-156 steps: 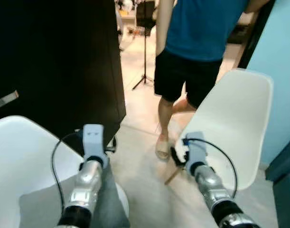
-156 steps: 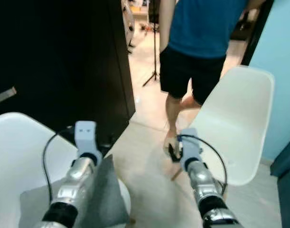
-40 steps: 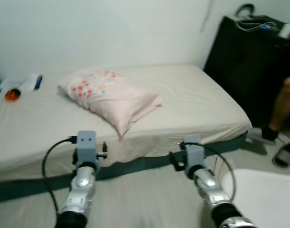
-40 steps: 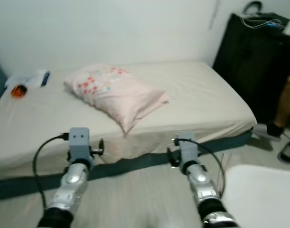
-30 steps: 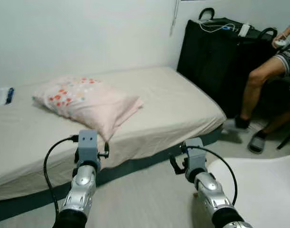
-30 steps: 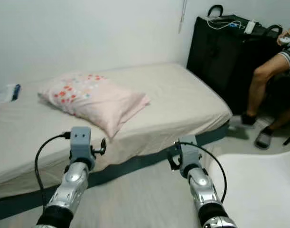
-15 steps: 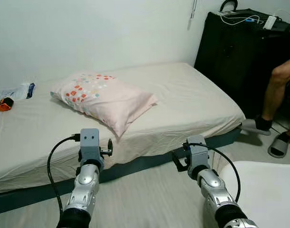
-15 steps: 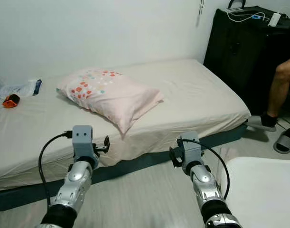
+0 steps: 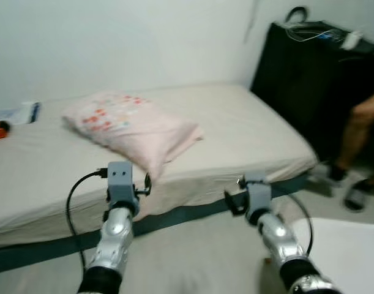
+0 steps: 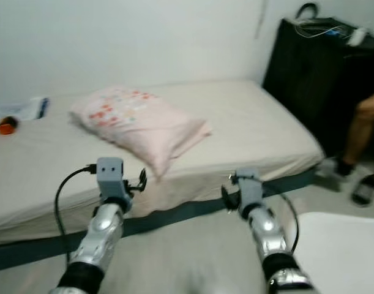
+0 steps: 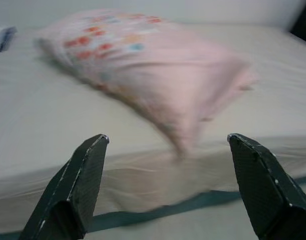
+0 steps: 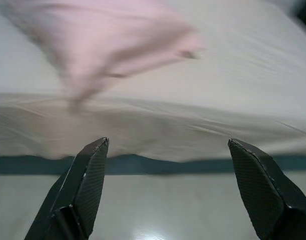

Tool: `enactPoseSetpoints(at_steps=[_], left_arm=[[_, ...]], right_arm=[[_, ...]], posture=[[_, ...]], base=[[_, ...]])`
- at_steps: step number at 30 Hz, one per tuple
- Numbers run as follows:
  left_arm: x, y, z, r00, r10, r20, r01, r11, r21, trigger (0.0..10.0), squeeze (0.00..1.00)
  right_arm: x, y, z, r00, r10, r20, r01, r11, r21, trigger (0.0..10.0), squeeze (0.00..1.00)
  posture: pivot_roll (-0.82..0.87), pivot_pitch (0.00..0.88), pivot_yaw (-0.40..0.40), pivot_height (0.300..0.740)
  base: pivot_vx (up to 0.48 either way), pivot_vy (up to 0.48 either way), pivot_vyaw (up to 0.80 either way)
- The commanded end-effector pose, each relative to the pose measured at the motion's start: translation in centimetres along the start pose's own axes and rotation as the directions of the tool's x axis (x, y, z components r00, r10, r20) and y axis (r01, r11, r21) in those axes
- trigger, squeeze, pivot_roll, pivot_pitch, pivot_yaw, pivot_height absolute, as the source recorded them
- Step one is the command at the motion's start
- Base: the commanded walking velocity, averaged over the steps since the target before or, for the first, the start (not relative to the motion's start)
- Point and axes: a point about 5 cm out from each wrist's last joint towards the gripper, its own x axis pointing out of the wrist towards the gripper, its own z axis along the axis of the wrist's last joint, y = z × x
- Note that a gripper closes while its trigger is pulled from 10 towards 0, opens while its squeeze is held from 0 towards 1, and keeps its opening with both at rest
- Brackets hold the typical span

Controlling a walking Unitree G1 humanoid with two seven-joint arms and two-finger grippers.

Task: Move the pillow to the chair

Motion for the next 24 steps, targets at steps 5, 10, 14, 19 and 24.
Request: enactPoseSetpoints(at_steps=[5, 10, 14, 19, 24], left_arm=[[0.02, -0.22, 0.01, 1.0, -0.005, 0.007, 0.005, 1.0, -0.011, 10.0, 0.0], [0.07, -0.06, 0.12, 1.0, -0.001, 0.009, 0.001, 1.0, -0.007, 10.0, 0.0], [0.11, -0.03, 0.17, 1.0, 0.0, 0.011, 0.001, 1.0, -0.006, 10.0, 0.0], [0.07, 0.02, 0.11, 1.0, -0.002, 0.012, 0.002, 1.0, -0.004, 10.0, 0.0], [0.05, 0.04, 0.09, 1.0, -0.004, 0.011, 0.004, 1.0, 0.0, 10.0, 0.0]], right_arm=[[-0.29, -1.07, -0.29, 0.999, -0.027, -0.018, 0.027, 0.999, -0.018, 10.0, 0.0], [-0.27, -0.66, -0.3, 1.0, 0.001, -0.014, -0.001, 0.999, -0.038, 10.0, 0.0], [-0.24, -0.53, -0.23, 1.0, 0.011, -0.011, -0.012, 0.999, -0.045, 10.0, 0.0], [-0.25, -0.7, -0.28, 1.0, 0.004, -0.015, -0.004, 1.0, -0.018, 10.0, 0.0], [-0.28, -0.86, -0.38, 1.0, -0.008, -0.019, 0.008, 1.0, -0.007, 10.0, 0.0]], posture=[[-0.1, 0.004, -0.037, 0.74], [-0.1, 0.0, -0.038, 0.74], [-0.1, 0.0, -0.039, 0.74], [-0.1, 0.0, -0.037, 0.74], [-0.09, 0.0, -0.036, 0.74]], base=[[0.345, 0.0, 0.0], [0.34, 0.0, 0.49], [0.328, 0.0, 0.8], [0.325, 0.0, 0.48], [0.314, 0.0, 0.0]])
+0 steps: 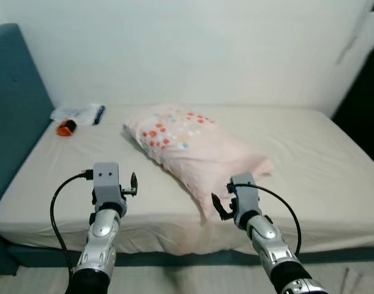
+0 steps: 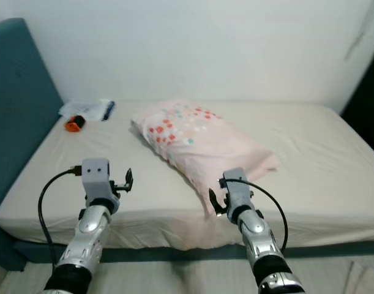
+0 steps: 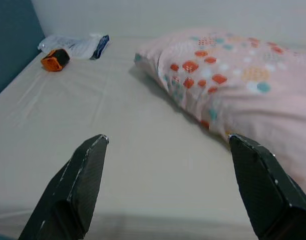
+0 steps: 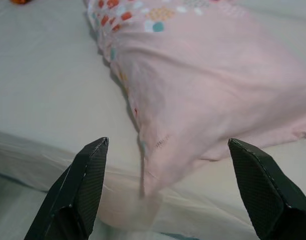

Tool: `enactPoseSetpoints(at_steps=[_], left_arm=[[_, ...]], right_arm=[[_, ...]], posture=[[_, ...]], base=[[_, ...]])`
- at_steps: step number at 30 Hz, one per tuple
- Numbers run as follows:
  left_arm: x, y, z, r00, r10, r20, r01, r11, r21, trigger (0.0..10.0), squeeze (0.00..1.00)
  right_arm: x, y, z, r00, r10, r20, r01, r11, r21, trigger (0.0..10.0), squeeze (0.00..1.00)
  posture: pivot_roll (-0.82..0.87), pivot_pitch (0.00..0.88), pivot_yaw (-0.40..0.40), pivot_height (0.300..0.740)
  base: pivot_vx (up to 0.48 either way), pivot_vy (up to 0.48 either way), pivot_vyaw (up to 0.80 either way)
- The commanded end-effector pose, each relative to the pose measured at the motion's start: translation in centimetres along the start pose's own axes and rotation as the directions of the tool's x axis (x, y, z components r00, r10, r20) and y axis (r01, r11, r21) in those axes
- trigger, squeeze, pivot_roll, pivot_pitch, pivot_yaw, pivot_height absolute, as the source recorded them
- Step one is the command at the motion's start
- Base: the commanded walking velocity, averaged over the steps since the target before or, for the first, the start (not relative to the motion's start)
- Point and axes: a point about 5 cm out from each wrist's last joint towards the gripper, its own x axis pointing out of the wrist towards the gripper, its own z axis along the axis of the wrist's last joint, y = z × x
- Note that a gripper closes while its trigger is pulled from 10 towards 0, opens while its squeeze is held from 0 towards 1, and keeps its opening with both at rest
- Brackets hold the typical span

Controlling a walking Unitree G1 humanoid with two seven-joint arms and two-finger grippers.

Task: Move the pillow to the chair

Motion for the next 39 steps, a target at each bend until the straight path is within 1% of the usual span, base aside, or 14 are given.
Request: enactPoseSetpoints(at_steps=[1, 4, 7, 21, 28, 31, 39], left_arm=[[-0.1, 0.05, -0.2, 1.0, -0.005, -0.006, 0.005, 1.0, 0.005, 10.0, 0.0], [-0.09, 0.09, -0.24, 1.0, -0.008, -0.009, 0.008, 1.0, 0.01, 10.0, 0.0], [-0.07, 0.02, -0.28, 1.0, -0.015, -0.012, 0.015, 1.0, 0.02, 10.0, 0.0], [0.3, -0.24, 0.03, 1.0, -0.031, -0.007, 0.031, 0.999, 0.019, 10.0, 0.0], [0.3, -0.37, -0.04, 0.999, -0.039, -0.013, 0.04, 0.999, 0.022, 10.0, 0.0], [0.27, -0.5, -0.12, 0.999, -0.052, -0.013, 0.052, 0.999, 0.016, 10.0, 0.0], [0.38, -0.61, -0.2, 0.998, -0.064, -0.02, 0.065, 0.997, 0.032, 10.0, 0.0]], right_arm=[[0.06, -0.03, 0.13, 1.0, -0.008, 0.006, 0.008, 1.0, 0.024, 10.0, 0.0], [0.05, 0.01, 0.08, 1.0, -0.011, 0.004, 0.011, 1.0, 0.025, 10.0, 0.0], [0.09, 0.21, -0.34, 0.999, -0.017, -0.028, 0.018, 1.0, 0.025, 10.0, 0.0], [0.23, 0.38, -0.21, 0.999, -0.026, -0.023, 0.027, 0.999, 0.028, 10.0, 0.0], [0.23, 0.54, -0.47, 0.999, -0.03, -0.04, 0.031, 0.999, 0.025, 10.0, 0.0], [0.25, 0.58, -0.53, 0.999, -0.03, -0.045, 0.031, 0.999, 0.026, 10.0, 0.0], [0.18, 0.41, -0.55, 0.998, -0.05, -0.038, 0.051, 0.998, 0.039, 10.0, 0.0]], posture=[[-0.09, 0.0, -0.036, 0.74], [-0.09, 0.0, -0.033, 0.74], [-0.09, 0.0, -0.027, 0.74], [-0.09, 0.0, -0.019, 0.74], [-0.09, 0.0, -0.015, 0.74], [-0.09, 0.0, -0.012, 0.74], [-0.09, 0.0, -0.004, 0.74]], base=[[0.311, 0.0, 0.0], [0.304, 0.0, 0.0], [0.28, 0.0, 0.0], [0.273, 0.0, 0.0], [0.265, 0.0, 0.0], [0.0, 0.0, 0.0], [0.0, 0.0, 0.0]])
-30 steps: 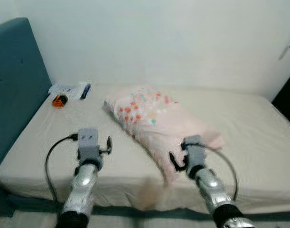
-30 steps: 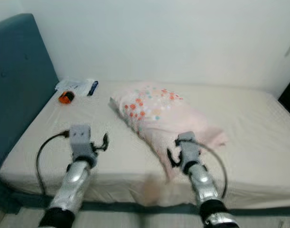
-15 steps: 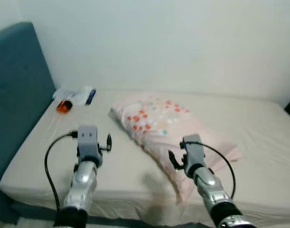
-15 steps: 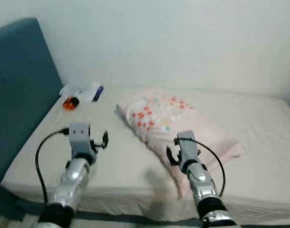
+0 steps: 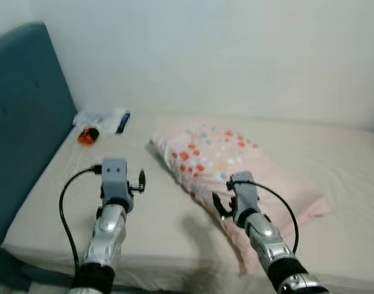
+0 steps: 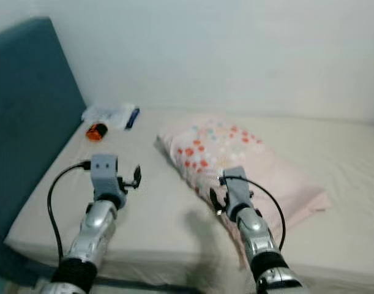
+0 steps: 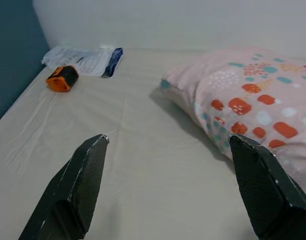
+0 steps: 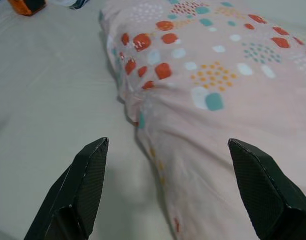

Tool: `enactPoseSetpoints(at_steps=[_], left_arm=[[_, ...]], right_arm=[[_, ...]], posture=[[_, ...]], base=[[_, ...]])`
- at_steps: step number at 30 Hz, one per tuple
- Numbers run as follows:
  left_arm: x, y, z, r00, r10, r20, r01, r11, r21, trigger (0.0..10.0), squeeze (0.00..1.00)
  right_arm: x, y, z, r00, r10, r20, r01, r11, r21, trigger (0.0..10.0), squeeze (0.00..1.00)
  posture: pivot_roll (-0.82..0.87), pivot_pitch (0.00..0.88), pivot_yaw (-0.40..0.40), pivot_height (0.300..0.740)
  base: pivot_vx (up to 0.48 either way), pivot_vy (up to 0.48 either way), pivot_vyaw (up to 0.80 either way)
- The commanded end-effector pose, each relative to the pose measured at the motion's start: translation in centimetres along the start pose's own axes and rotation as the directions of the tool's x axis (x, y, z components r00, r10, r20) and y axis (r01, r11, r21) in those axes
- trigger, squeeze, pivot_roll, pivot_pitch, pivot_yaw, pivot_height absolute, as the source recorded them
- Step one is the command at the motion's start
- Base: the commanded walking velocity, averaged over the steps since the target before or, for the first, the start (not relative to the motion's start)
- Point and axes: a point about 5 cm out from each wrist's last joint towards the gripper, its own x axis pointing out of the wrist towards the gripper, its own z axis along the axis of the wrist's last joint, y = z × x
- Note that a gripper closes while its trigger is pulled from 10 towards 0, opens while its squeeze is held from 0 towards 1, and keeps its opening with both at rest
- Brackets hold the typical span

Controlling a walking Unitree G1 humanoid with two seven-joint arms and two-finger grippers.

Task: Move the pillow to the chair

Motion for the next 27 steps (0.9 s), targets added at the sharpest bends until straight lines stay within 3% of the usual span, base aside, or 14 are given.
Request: enactPoseSetpoints(at_steps=[1, 9, 21, 26, 27], left_arm=[[-0.1, 0.1, -0.3, 1.0, -0.003, -0.016, 0.003, 1.0, 0.013, 10.0, 0.0], [0.0, 0.1, -0.4, 1.0, -0.005, -0.015, 0.006, 1.0, 0.015, 10.0, 0.0], [-0.1, 0.2, -0.6, 1.0, -0.008, -0.023, 0.009, 1.0, 0.024, 10.0, 0.0], [-0.1, 0.1, -1.1, 0.998, -0.014, -0.066, 0.015, 1.0, 0.022, 10.0, 0.0], [-0.3, 0.2, -2.4, 0.989, -0.026, -0.147, 0.035, 0.998, 0.061, 10.0, 0.0]], right_arm=[[-0.2, -0.3, -0.5, 1.0, -0.018, -0.012, 0.018, 1.0, 0.02, 10.0, 0.0], [-0.3, -0.2, -0.5, 1.0, -0.018, -0.008, 0.018, 1.0, 0.023, 10.0, 0.0], [-0.3, -0.4, -0.3, 1.0, -0.03, 0.011, 0.029, 0.999, 0.045, 10.0, 0.0], [-0.2, -0.4, -0.3, 1.0, -0.03, 0.007, 0.03, 0.999, 0.026, 10.0, 0.0], [-0.3, -0.4, -0.2, 0.999, -0.03, 0.025, 0.031, 0.999, -0.031, 10.0, 0.0]], posture=[[-0.1, 0.0, -0.003, 0.74], [-0.1, 0.0, -0.002, 0.74], [-0.1, 0.0, 0.0, 0.74], [-0.09, 0.0, -0.003, 0.74], [-0.09, 0.0, -0.004, 0.74]], base=[[0.0, 0.0, 0.0], [0.0, 0.0, 0.0], [0.0, 0.0, -0.78], [0.0, 0.0, 0.0], [0.0, 0.0, 0.0]])
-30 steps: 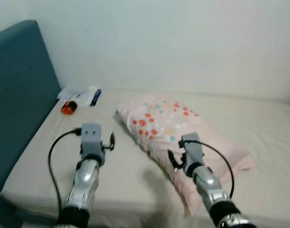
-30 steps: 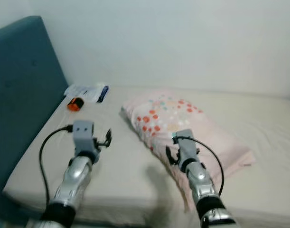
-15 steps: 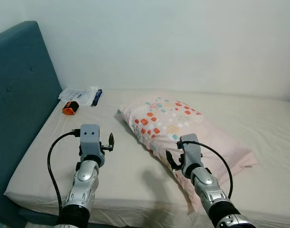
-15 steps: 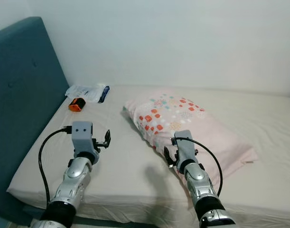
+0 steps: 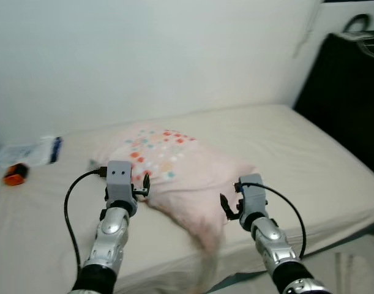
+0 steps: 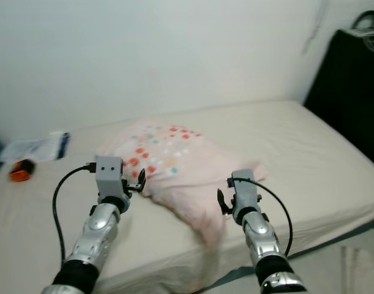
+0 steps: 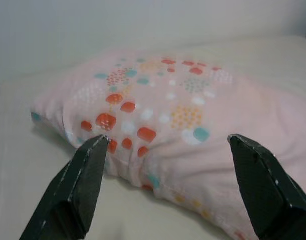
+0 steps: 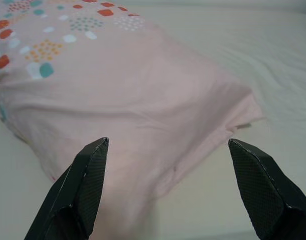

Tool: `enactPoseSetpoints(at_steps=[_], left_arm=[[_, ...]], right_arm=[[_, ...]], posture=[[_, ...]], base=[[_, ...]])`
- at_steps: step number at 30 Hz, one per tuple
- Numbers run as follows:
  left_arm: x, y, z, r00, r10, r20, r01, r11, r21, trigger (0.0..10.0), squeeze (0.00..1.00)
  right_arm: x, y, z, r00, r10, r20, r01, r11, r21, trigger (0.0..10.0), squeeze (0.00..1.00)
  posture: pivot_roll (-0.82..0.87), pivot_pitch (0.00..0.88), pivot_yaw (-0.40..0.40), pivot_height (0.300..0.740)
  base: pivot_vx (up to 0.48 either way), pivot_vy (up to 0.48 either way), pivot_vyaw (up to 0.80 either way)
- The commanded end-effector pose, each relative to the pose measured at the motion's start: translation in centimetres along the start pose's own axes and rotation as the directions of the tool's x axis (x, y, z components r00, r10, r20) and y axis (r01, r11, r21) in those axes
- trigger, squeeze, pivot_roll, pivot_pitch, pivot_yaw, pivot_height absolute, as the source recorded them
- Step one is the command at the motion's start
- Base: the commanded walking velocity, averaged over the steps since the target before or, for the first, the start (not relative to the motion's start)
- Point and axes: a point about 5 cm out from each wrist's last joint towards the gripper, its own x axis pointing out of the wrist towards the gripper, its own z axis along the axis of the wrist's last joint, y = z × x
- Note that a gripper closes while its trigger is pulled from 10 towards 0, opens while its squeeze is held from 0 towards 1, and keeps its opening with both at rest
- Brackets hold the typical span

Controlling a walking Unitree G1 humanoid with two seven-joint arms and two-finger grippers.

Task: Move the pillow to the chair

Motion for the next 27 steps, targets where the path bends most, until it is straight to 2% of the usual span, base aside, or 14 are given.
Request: enactPoseSetpoints(at_steps=[1, 2, 5, 11, 13, 18, 21, 25, 27], left_arm=[[-0.7, 0.7, -3.0, 0.987, -0.008, -0.162, 0.018, 0.998, 0.062, 10.0, 0.0], [-1.2, 0.8, -4.2, 0.974, -0.023, -0.224, 0.043, 0.996, 0.083, 10.0, 0.0], [-1.8, 0.9, -5.3, 0.962, -0.043, -0.271, 0.075, 0.991, 0.109, 10.0, 0.0], [-2.1, 1.1, -5.5, 0.965, -0.025, -0.261, 0.048, 0.995, 0.083, 10.0, 0.0], [-2.1, 1.2, -5.3, 0.969, 0.002, -0.247, 0.012, 0.999, 0.053, 10.0, 0.0], [-1.8, 1.1, -4.8, 0.973, 0.005, -0.231, 0.003, 0.999, 0.035, 10.0, 0.0], [-1.6, 1.1, -4.5, 0.977, 0.027, -0.213, -0.019, 0.999, 0.038, 10.0, 0.0], [-1.5, 1.2, -4.0, 0.98, 0.055, -0.189, -0.052, 0.998, 0.018, 10.0, 0.0], [-1.2, 1.3, -3.2, 0.985, 0.07, -0.156, -0.07, 0.998, 0.007, 10.0, 0.0]], right_arm=[[-0.1, 0.7, 0.2, 0.999, 0.017, 0.04, -0.014, 0.997, -0.075, 10.0, 0.0], [-0.4, 0.7, 0.2, 0.997, 0.017, 0.071, -0.007, 0.992, -0.13, 10.0, 0.0], [-0.9, 0.5, -0.1, 0.995, 0.009, 0.099, 0.005, 0.989, -0.146, 10.0, 0.0], [-1.4, 0.0, -0.8, 0.997, -0.023, 0.073, 0.03, 0.995, -0.099, 10.0, 0.0], [-1.6, -0.1, -1.2, 0.997, -0.037, 0.062, 0.042, 0.997, -0.072, 10.0, 0.0], [-1.6, 0.0, -1.0, 0.997, -0.029, 0.07, 0.035, 0.996, -0.079, 10.0, 0.0], [-1.4, 0.1, -0.3, 0.994, -0.023, 0.11, 0.036, 0.993, -0.11, 10.0, 0.0], [-1.3, -0.2, 0.7, 0.984, -0.057, 0.167, 0.074, 0.992, -0.099, 10.0, 0.0], [-0.8, -0.3, 1.4, 0.98, -0.084, 0.182, 0.089, 0.996, -0.023, 10.0, 0.0]], posture=[[-0.1, 0.0, -0.001, 0.74], [-0.1, 0.0, -0.001, 0.74], [-0.1, 0.0, 0.001, 0.74], [-0.1, 0.0, 0.004, 0.74], [-0.1, 0.0, 0.005, 0.74], [-0.11, 0.003, 0.005, 0.74], [-0.11, 0.007, 0.005, 0.74], [-0.11, 0.013, 0.007, 0.74], [-0.09, 0.038, 0.009, 0.74]], base=[[0.0, 0.0, 0.0], [0.0, 0.0, 0.0], [0.0, 0.0, 0.0], [0.0, 0.0, 0.0], [0.0, 0.0, 0.0], [0.0, 0.0, 0.0], [0.0, 0.0, 0.0], [0.0, 0.0, 0.0], [0.0, 0.0, 0.0]])
